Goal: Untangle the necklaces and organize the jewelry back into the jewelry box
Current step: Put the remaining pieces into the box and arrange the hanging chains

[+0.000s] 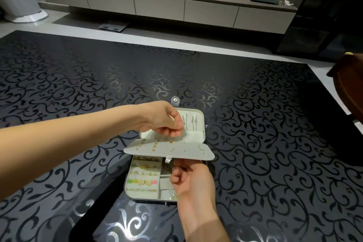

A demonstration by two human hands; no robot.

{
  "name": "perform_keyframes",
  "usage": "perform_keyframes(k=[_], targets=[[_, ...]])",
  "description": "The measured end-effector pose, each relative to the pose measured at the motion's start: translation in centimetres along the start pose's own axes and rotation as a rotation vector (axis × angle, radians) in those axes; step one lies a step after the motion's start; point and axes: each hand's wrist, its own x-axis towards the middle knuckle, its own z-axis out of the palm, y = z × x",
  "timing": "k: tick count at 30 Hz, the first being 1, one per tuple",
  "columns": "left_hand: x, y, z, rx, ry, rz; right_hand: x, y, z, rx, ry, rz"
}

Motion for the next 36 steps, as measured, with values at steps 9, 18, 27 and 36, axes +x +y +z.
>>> perform_keyframes(k=[9,18,27,36], targets=[[0.8,0.7,1.1,0.379,-0.103,0.114,0.4,0.3,-0.3,-0.006,-0.010,-0.004],[1.2,1.3,1.4,0.520,-0.204,0.170,0.4,0.7,-0.2,0.009,0.006,0.007],[1.3,1.1,1.3,0.599,-0.205,0.261,0.2,0.5,-0.3,0.016,-0.013,0.001],[1.0,-0.4,1.8,0.617,-0.099,0.447,0.2,0.4,-0.1,0.034,0.025,0.009]])
